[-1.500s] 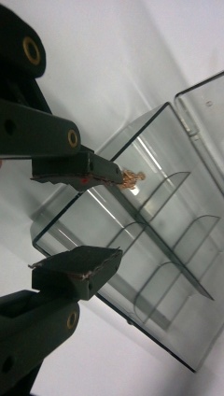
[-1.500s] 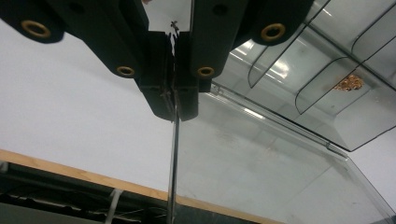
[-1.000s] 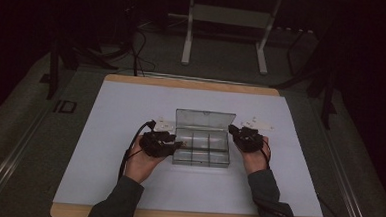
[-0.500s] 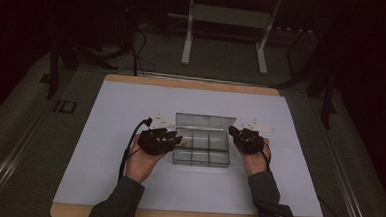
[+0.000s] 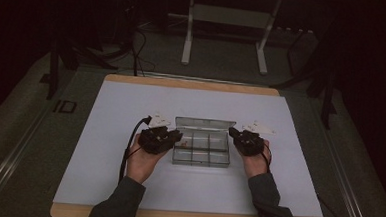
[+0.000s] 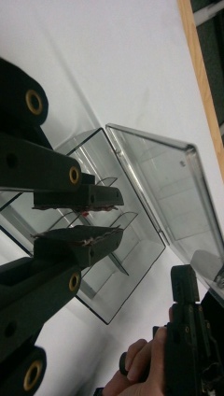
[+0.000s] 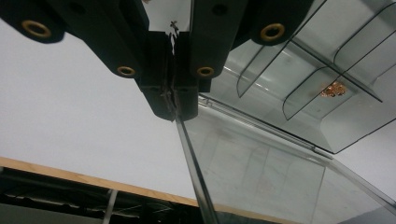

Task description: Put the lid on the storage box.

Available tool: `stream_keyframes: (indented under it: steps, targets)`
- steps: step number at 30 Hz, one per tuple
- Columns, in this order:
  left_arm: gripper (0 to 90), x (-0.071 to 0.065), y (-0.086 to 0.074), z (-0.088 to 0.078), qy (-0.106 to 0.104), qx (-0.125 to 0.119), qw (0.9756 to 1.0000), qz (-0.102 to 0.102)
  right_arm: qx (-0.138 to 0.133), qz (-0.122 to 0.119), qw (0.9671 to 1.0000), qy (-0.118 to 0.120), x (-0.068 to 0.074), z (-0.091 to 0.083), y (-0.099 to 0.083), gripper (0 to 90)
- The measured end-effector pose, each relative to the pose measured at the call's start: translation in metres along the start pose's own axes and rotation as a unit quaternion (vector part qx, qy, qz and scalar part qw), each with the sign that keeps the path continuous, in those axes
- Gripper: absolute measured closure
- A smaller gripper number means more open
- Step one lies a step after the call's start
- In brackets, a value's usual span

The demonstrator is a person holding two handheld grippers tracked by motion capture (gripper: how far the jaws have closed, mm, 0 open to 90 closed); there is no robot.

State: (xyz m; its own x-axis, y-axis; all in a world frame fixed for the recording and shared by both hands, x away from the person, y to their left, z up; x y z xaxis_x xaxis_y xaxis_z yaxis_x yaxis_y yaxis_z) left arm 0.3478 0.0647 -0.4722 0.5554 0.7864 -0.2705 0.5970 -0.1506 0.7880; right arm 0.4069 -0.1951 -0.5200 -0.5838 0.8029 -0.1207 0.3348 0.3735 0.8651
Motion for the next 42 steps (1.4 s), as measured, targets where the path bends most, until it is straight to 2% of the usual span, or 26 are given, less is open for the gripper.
stream_keyframes:
  steps: [11, 24, 42]
  targets:
    - [89.4, 0.002, -0.001, 0.001, -0.002, -0.004, 0.9999, -0.010, -0.001, 0.001, 1.0000, 0.003, 0.002, -0.002, -0.004, 87.2]
    - [89.9, 0.005, 0.001, -0.002, -0.003, -0.021, 0.9993, -0.031, -0.002, 0.000, 1.0000, 0.003, 0.004, -0.004, -0.008, 87.0]
    - [89.9, 0.005, -0.006, -0.001, -0.012, -0.011, 0.9995, -0.028, 0.001, -0.002, 0.9999, 0.011, 0.005, -0.007, -0.016, 84.9]
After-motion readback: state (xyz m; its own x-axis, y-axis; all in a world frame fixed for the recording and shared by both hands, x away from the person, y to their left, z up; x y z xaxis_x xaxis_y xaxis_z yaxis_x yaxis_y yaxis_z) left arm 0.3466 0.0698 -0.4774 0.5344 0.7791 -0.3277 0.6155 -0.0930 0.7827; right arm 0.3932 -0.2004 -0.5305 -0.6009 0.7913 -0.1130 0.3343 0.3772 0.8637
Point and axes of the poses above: each handheld gripper's, and its own axes: z roughly forward along the jaws, y roughly out of its top, x roughly to its left, the point moved 5 cm from there along z, roughly forward along the jaws, and after that the axes turned 9 degrees about -z, right-handed, at the moved point
